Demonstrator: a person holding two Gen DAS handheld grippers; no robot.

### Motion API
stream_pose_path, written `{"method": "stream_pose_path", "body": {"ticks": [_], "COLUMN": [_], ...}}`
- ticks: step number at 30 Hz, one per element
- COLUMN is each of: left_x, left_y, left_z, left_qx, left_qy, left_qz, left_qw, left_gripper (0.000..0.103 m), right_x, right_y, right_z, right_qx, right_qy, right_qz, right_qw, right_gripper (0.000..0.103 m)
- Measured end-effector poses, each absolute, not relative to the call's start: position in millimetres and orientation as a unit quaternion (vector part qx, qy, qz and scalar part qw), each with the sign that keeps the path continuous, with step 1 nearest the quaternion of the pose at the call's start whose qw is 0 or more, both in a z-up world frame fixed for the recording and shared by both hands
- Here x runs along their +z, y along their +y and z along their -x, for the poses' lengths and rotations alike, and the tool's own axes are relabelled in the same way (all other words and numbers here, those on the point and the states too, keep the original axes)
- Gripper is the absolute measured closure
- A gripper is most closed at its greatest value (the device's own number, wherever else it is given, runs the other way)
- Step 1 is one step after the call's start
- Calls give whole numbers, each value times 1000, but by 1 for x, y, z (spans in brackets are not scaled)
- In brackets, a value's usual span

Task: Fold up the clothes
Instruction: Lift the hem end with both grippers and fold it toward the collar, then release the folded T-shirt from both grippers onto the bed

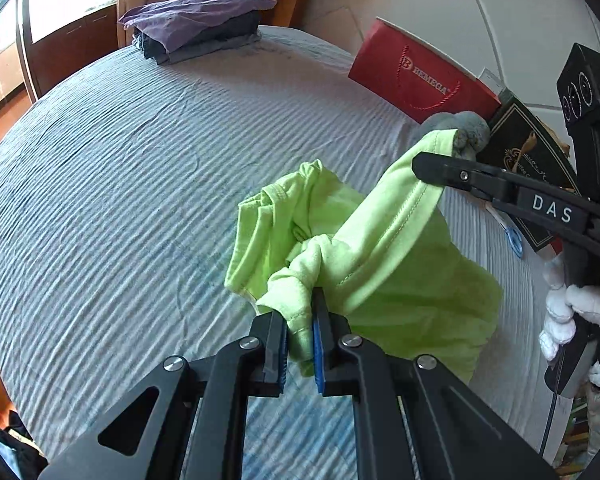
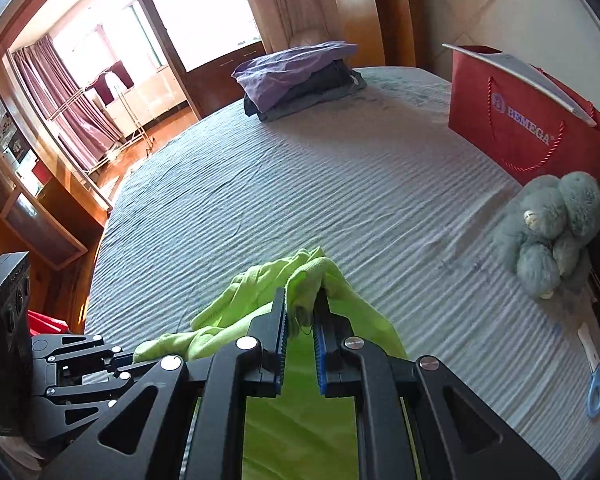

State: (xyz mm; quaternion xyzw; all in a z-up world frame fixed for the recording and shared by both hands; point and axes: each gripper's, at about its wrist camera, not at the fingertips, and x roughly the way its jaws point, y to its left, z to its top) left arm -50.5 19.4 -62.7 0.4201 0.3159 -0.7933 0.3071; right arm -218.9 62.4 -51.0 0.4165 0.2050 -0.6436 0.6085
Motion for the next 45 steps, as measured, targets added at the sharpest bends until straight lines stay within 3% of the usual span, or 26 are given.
{"method": "stream_pose_path", "body": {"ticks": [3,5,6,7,10,15,24,28,30,35,37,40,42,44,45], "left_x": [-82,-90,-91,-87,-72,-41,-67,-80,-90,-113,-112,-87,-69,-71,-72], "left_y": [-12,-19,-20,-16,-5,9,30,17,7,-22,-30,-37,-45,-52,-56], "left_z": [53,57,58,57,50,39,64,81,90,92,91,93,104,127,139], "left_qx": [-784,-781,-782,-786,-800,-818,-814,-821,-824,-821,-817,-832,-848,-847,-846], "left_qy": [312,302,294,287,265,252,196,167,157,139,147,138,124,110,103], "left_qz": [-439,-460,-467,-466,-456,-434,-482,-499,-510,-535,-546,-532,-511,-515,-517], "left_qw": [308,295,290,287,286,281,259,222,192,142,116,78,73,74,74], "left_gripper": [87,69,67,62,23,23,28,50,61,56,55,55,51,45,45], "right_x": [-70,-76,-74,-72,-62,-64,-101,-101,-101,-133,-132,-117,-101,-92,-91], "right_y": [32,25,31,36,68,138,224,217,209,197,204,220,233,240,241], "right_z": [219,222,224,226,230,228,200,191,189,180,174,175,182,195,202], "right_qx": [-646,-656,-661,-665,-680,-693,-702,-700,-713,-718,-731,-741,-766,-783,-787], "right_qy": [214,209,201,193,185,185,164,136,113,78,74,48,18,-10,-21], "right_qz": [-433,-440,-440,-439,-434,-450,-507,-517,-516,-564,-564,-570,-548,-536,-534], "right_qw": [591,577,574,572,562,532,473,474,461,399,378,350,334,315,308], "right_gripper": [89,69,52,40,38,37,39,69,68,70,77,76,73,48,26]}}
